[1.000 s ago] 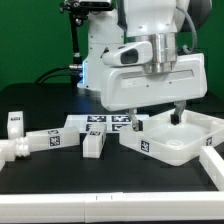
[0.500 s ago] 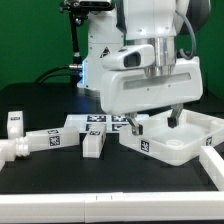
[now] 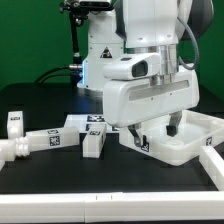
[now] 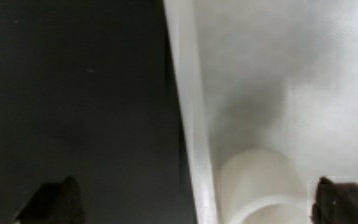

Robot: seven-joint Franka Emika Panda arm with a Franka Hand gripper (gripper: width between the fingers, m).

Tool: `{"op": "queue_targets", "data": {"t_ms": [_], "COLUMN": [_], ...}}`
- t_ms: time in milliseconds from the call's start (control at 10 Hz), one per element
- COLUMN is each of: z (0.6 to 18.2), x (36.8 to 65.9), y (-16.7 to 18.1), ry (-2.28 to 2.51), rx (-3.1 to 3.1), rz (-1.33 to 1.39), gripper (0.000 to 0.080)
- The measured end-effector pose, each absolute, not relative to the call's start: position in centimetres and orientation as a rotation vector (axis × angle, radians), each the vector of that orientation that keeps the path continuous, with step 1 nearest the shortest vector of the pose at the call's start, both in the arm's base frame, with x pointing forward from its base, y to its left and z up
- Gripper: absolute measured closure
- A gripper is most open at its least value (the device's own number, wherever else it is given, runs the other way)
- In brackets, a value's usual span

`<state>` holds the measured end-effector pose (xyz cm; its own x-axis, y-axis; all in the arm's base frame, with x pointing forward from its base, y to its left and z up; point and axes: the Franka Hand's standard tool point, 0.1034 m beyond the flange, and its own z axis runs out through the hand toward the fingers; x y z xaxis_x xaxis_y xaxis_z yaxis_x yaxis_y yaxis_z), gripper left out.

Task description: Assemble desk

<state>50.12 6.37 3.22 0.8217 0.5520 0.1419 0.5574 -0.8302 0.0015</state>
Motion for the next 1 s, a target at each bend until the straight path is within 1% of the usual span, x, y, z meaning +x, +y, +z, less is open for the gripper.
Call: {"op": "queue_targets", "data": {"t_ms": [300,500,600,700,800,900,1000], "z": [1.5,0.8,0.9,0.9,0.9,0.9,0.9], "x": [49.3,48.8,48.9,48.9,48.9,48.9,48.9], "y": [5.2,5.1,5.1,5.1,5.1,5.1,5.1], "ry": [-0.871,-0.867,-0.867,-0.867,-0.867,-0.867,-0.867], "rx": [-2.963,-2.968,-2.968,-2.968,-2.968,-2.968,-2.968], "rz": [-0.122,-0.130,-0.132,-0.132,-0.132,-0.132,-0.131], "gripper": [0.0151,0.0151,0.0269,0.0405,0.0405,0.0588,0.0716]}}
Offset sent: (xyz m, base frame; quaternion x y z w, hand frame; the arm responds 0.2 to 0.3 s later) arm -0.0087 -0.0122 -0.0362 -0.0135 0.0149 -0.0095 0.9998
